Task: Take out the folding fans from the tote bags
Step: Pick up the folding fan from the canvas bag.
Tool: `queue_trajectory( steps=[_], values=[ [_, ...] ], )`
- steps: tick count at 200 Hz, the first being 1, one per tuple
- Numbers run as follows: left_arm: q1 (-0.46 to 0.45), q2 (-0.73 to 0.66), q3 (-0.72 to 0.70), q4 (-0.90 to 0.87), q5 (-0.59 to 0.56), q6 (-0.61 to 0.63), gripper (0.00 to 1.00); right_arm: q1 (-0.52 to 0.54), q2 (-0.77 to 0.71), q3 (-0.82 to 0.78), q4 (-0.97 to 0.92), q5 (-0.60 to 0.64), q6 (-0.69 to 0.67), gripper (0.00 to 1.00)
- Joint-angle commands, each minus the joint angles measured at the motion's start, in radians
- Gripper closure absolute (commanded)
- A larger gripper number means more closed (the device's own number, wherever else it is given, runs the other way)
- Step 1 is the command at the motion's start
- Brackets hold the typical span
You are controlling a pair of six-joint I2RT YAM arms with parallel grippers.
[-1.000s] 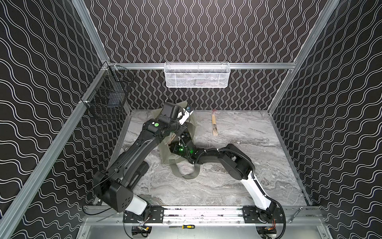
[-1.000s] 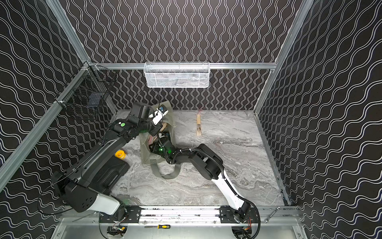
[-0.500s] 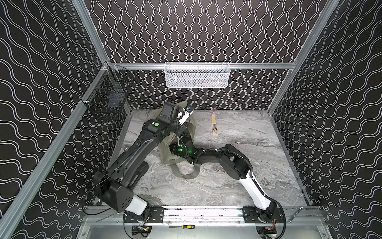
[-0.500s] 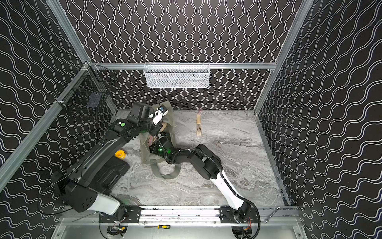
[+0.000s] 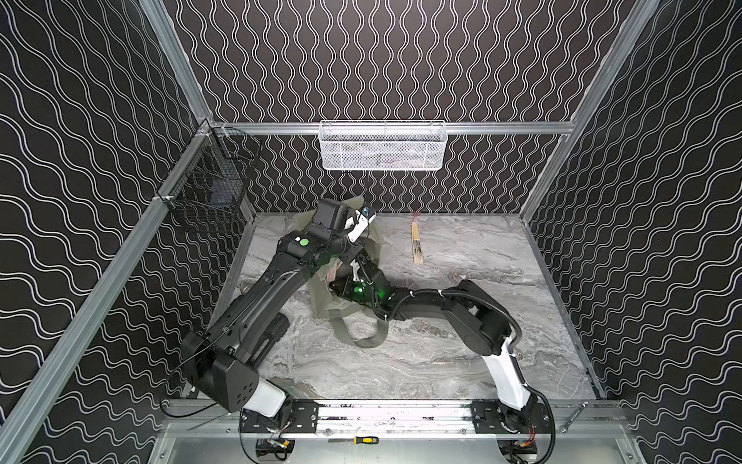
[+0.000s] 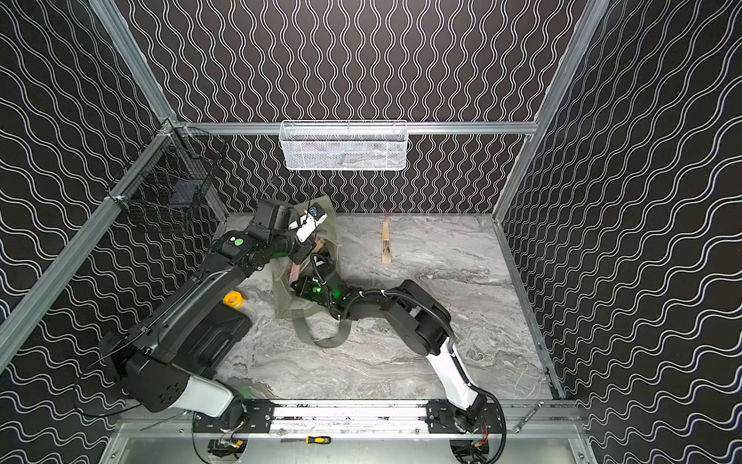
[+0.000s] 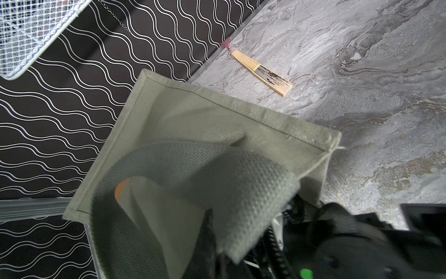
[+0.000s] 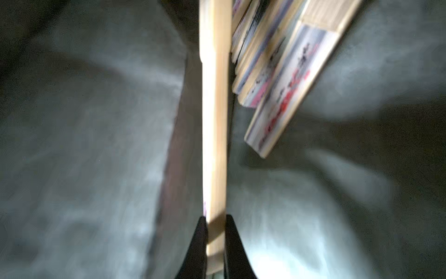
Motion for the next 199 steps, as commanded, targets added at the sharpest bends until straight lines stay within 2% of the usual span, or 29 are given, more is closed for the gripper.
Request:
queue_trajectory(
  steps=[1,46,79,124,154,172,199],
  values=[
    [0.003,0.008,0.007,0.025,0.000,0.000,1.00,0.002,-0.066,-0.057,-0.034,-0.037,-0.031,0.91],
    [0.002,0.015,0.013,0.017,0.005,0.000,1.00,0.019,-0.223,-0.234,-0.120,-0.078,-0.080,0.91],
    [0.003,0.018,0.010,0.020,-0.001,0.002,1.00,0.041,-0.330,-0.360,-0.151,-0.159,-0.139,0.91],
    [0.003,0.032,0.015,0.012,-0.001,-0.001,1.00,0.063,-0.462,-0.491,-0.222,-0.170,-0.216,0.91],
    [0.003,0.034,0.019,0.011,-0.001,-0.002,1.00,0.078,-0.527,-0.565,-0.235,-0.212,-0.250,0.92],
    [0.003,0.035,0.020,0.013,-0.001,-0.003,1.00,0.088,-0.575,-0.593,-0.265,-0.255,-0.323,0.91],
    [0.003,0.038,0.021,0.009,0.003,-0.003,1.00,0.095,-0.697,-0.670,-0.303,-0.258,-0.349,0.91]
  ],
)
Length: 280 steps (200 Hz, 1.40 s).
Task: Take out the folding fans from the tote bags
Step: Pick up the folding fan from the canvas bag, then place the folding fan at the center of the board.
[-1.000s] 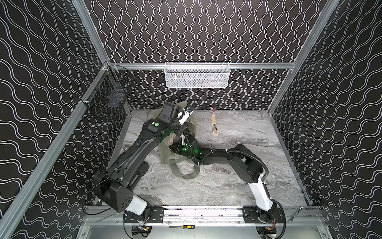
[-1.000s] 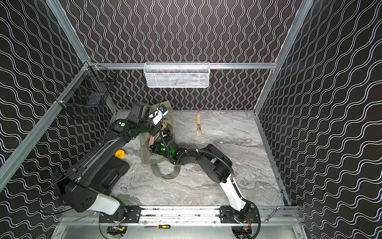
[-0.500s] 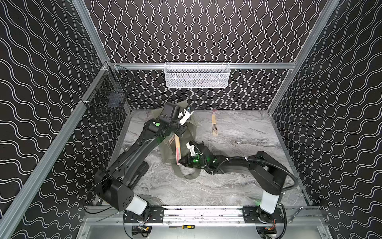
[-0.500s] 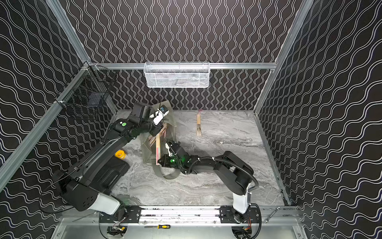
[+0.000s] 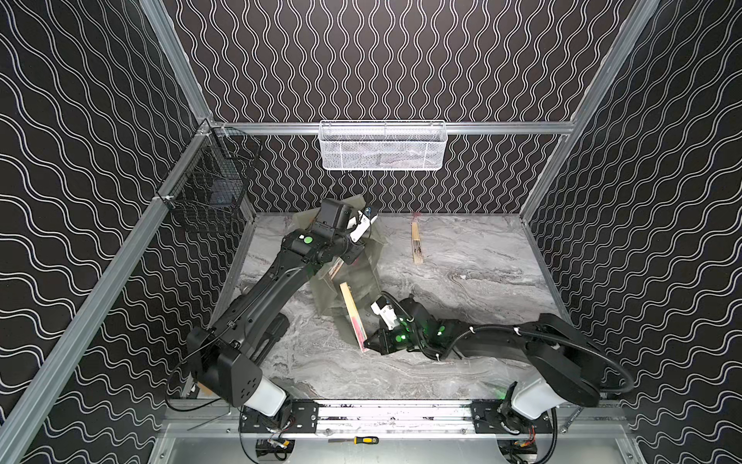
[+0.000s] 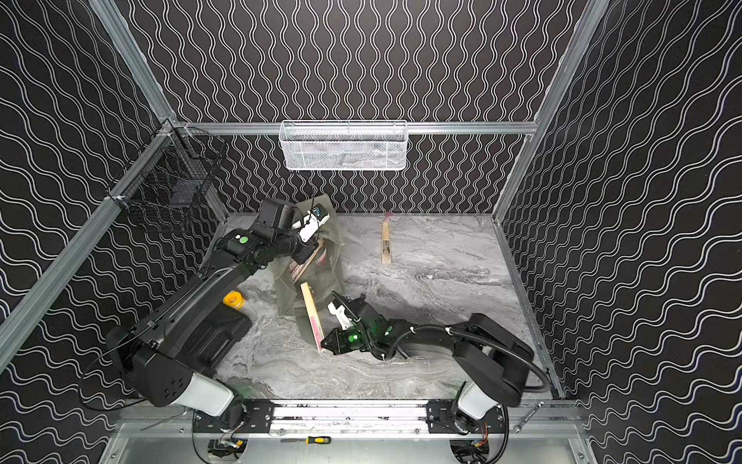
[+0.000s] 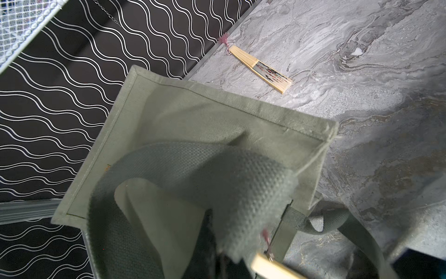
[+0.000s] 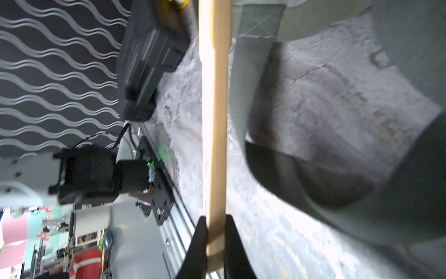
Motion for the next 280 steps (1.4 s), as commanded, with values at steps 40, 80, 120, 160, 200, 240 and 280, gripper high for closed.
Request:
queue_trajectory(
  steps=[40,80,120,160,200,240,280],
  values=[
    [0.003,0.007,0.003,0.016,0.005,-0.005,1.00,0.082,-0.234,-0.090,-0.156,-0.005,-0.109,0.91],
    [0.003,0.017,0.010,0.011,0.011,-0.009,1.00,0.132,-0.456,-0.146,-0.237,0.025,-0.115,0.91],
    [0.003,0.018,0.010,0.012,0.011,-0.007,1.00,0.133,-0.700,-0.100,-0.431,0.117,-0.137,0.91],
    [0.003,0.021,0.009,0.013,0.010,-0.007,1.00,0.130,-0.769,-0.002,-0.574,0.231,-0.194,0.90],
    [0.003,0.023,0.009,0.012,0.011,-0.009,1.00,0.075,-0.742,0.088,-0.632,0.272,-0.255,0.90],
    [0.003,0.019,0.011,0.013,0.013,-0.010,1.00,-0.192,-0.680,0.120,-0.622,0.116,-0.275,0.91],
    [0.003,0.006,0.008,0.013,0.013,-0.010,1.00,-0.393,-0.537,0.182,-0.635,0.120,-0.321,0.91]
  ],
)
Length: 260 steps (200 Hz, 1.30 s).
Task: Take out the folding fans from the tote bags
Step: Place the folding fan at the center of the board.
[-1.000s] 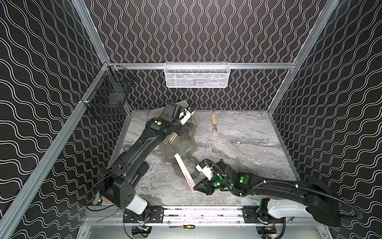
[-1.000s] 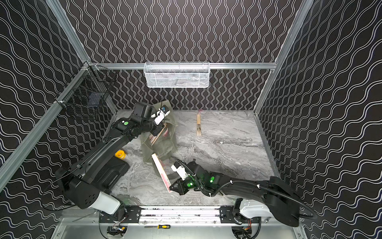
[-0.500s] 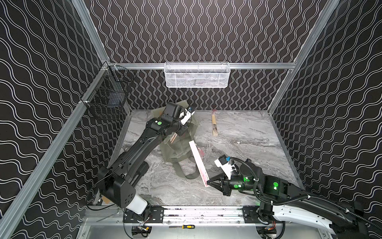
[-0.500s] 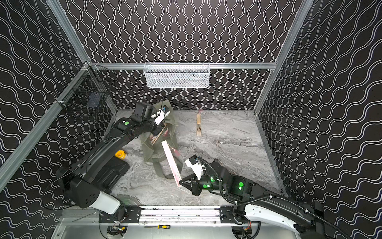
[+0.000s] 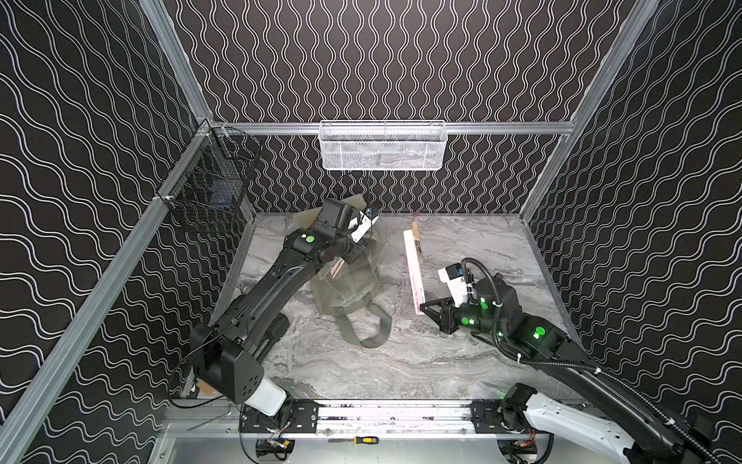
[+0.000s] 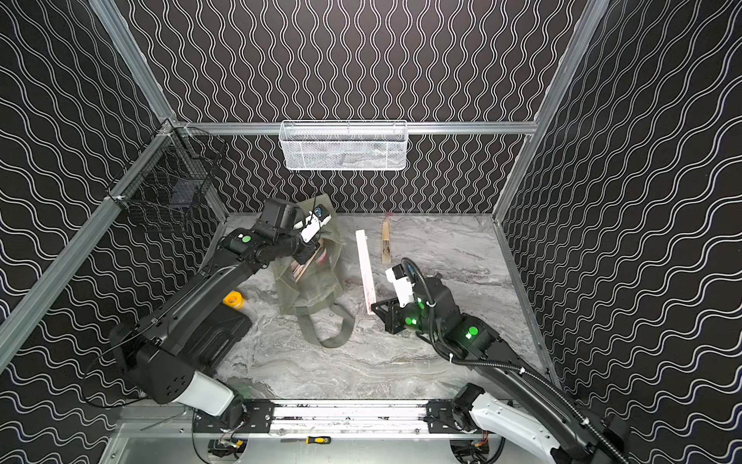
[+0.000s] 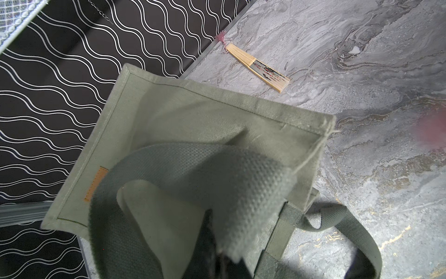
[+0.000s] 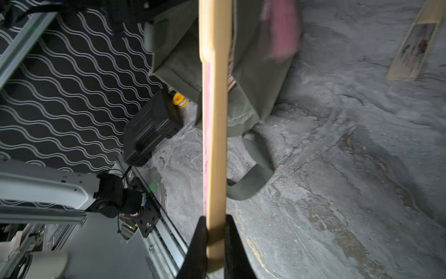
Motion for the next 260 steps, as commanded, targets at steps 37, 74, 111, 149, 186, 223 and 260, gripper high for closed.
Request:
queue_trajectory(
  steps=[37,74,111,149,186,223,260],
  values=[
    [0.002,-0.006,0.005,0.015,0.004,-0.008,1.00,-0.234,0.223,0.085,0.071,-0.082,-0.035,0.91],
    [0.002,-0.020,-0.004,0.025,0.001,-0.007,1.00,-0.372,0.434,0.213,0.090,-0.086,-0.065,0.91],
    [0.002,-0.024,-0.006,0.026,0.003,-0.005,1.00,-0.483,0.711,0.411,0.075,-0.123,-0.090,0.91],
    [0.001,-0.033,-0.010,0.027,-0.001,-0.003,1.00,-0.541,1.015,0.712,-0.035,-0.168,-0.157,0.91],
    [0.001,-0.040,-0.011,0.027,-0.003,-0.002,1.00,-0.564,1.254,0.939,-0.158,-0.186,-0.211,0.91],
    [0.001,-0.043,-0.007,0.024,0.000,-0.002,1.00,-0.570,1.383,1.026,-0.178,-0.201,-0.217,0.91],
    [0.001,-0.048,-0.011,0.025,-0.005,-0.002,1.00,-0.570,1.443,1.074,-0.225,-0.239,-0.221,0.90]
  ],
)
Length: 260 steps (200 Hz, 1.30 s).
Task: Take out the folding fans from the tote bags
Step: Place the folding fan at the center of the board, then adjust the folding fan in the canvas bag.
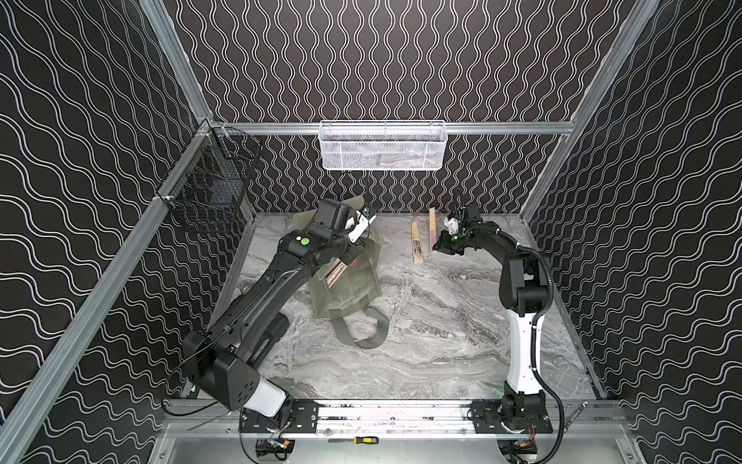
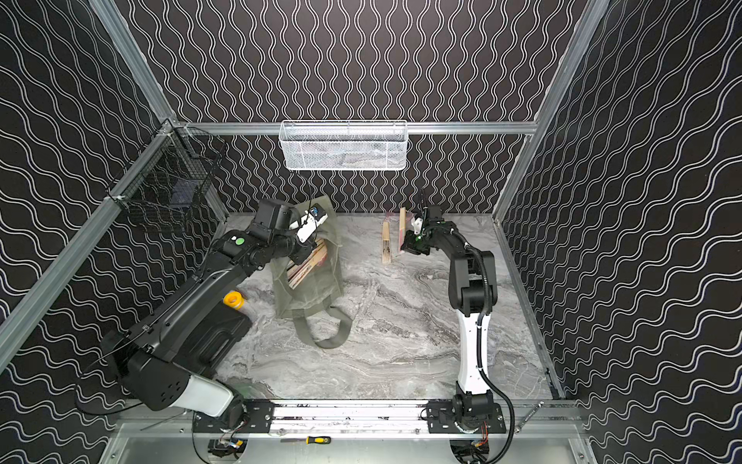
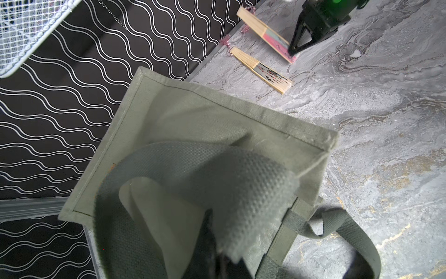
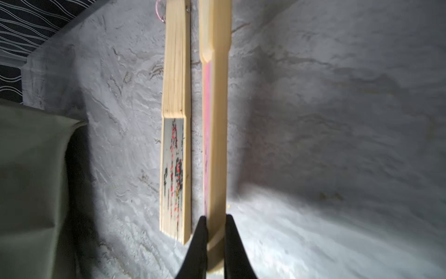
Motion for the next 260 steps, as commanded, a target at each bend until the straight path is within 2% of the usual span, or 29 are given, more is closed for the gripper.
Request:
queue_trajectory(
  steps=[1,42,91,103,117,140,168,191,231,243,260],
  values=[
    [0.001,-0.006,-0.002,0.031,0.004,-0.002,1.00,0.000,0.012,0.010,-0.046,-0.043,-0.014,0.91],
    [0.001,0.001,-0.001,0.028,0.007,-0.002,1.00,-0.001,0.021,-0.014,-0.052,-0.113,-0.002,0.90],
    [0.001,0.001,-0.006,0.033,0.008,-0.002,1.00,0.008,0.023,-0.027,-0.080,-0.105,-0.020,0.83],
    [0.001,0.003,-0.008,0.033,0.009,-0.001,1.00,0.010,0.018,-0.023,-0.083,-0.099,-0.015,0.77],
    [0.000,0.004,-0.010,0.035,0.006,-0.001,1.00,0.010,0.006,-0.027,-0.082,-0.080,-0.009,0.66],
    [-0.001,0.007,-0.008,0.032,0.004,0.002,1.00,0.010,-0.022,-0.015,-0.113,0.057,0.014,0.53],
    [0.000,0.013,-0.007,0.029,0.000,0.003,1.00,0.007,-0.109,-0.064,-0.081,0.109,0.064,0.43],
    [0.000,0.013,-0.006,0.028,-0.001,0.004,1.00,0.011,-0.246,-0.199,0.031,0.084,0.131,0.39],
    [0.000,0.012,-0.007,0.030,-0.004,0.004,1.00,0.048,-0.534,-0.533,0.390,-0.006,0.356,0.40],
    [0.000,0.014,-0.004,0.027,-0.001,0.004,1.00,0.078,-0.633,-0.657,0.497,0.034,0.437,0.42],
    [0.001,0.017,0.003,0.021,-0.001,-0.001,1.00,0.173,-0.794,-0.859,0.657,0.262,0.574,0.43]
  ],
)
